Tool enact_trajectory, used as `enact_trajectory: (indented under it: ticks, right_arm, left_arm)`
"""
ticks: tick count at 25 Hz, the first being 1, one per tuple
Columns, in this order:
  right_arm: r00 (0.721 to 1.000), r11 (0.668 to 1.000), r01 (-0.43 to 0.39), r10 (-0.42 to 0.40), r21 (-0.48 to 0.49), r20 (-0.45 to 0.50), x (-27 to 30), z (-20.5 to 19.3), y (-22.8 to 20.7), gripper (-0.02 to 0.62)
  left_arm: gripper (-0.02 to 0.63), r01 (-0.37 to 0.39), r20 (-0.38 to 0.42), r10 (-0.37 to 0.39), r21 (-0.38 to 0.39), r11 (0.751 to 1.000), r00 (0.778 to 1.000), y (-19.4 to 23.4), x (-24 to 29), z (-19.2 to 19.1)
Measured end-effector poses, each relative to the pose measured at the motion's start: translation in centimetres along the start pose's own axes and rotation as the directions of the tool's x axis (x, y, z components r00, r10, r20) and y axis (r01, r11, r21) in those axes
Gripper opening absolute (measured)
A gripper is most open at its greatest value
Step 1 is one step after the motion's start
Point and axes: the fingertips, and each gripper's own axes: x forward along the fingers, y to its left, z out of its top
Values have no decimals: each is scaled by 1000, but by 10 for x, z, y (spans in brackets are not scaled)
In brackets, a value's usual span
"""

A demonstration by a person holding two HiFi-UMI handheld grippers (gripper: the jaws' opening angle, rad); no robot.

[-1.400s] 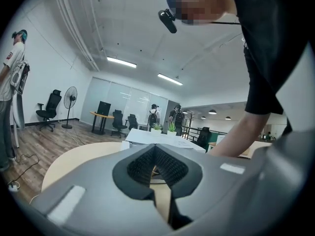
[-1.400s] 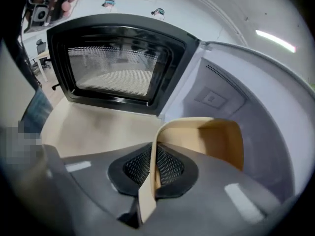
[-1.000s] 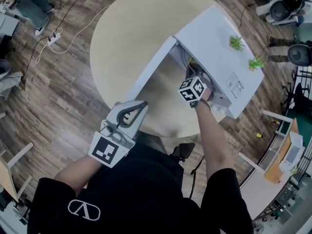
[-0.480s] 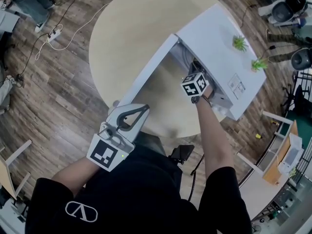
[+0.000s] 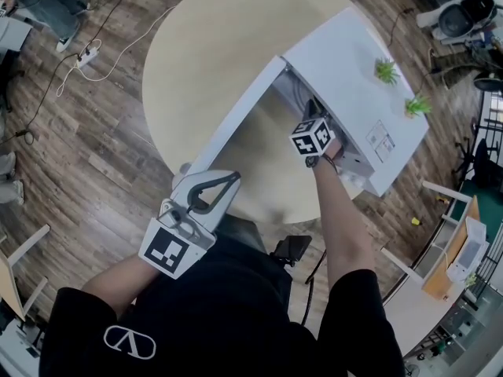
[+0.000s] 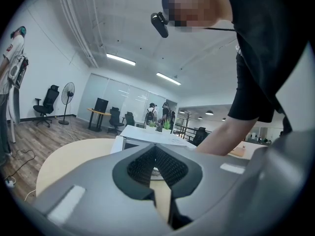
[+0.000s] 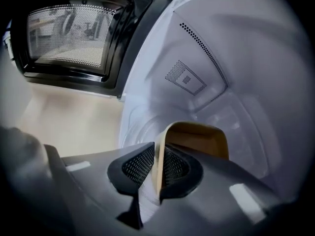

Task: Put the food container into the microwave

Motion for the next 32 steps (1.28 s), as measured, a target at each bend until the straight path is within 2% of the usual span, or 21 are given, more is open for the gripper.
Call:
enact_trajectory:
  ticks: [3, 9, 16, 23, 26, 29, 32]
  right_arm:
    - [999, 1000, 29, -29, -7, 12, 1, 0, -2, 28]
    - [998, 998, 58, -58, 4, 34, 0, 4, -4, 110]
    - [990, 992, 129, -128, 2, 65, -7, 6, -6, 147]
    - [975, 983, 184, -186, 27, 122, -42, 12, 4, 147]
    - [973, 985, 169, -170, 16, 154, -68, 15, 23, 146]
    - [981, 993, 119, -118, 7, 151, -92, 6, 48, 145]
    - [991, 998, 60, -60, -1, 123, -115, -11, 73, 89]
  left_arm:
    - [0, 1, -6, -1, -3, 1000, 1000, 0, 1, -1]
    - [0, 8, -1, -8, 16, 1000, 1000, -1, 3, 1]
    - [0, 14, -20, -14, 6, 1000, 1000, -1, 3, -1]
    - [0, -4, -9, 4, -26, 1000, 1000, 3, 2, 1]
    - [0, -13, -1, 13, -19, 1000, 1000, 6, 3, 4]
    - [0, -8, 13, 8, 11, 1000, 1000, 7, 5, 13]
    - [0, -2, 30, 1, 36, 999, 1000, 8, 9, 25]
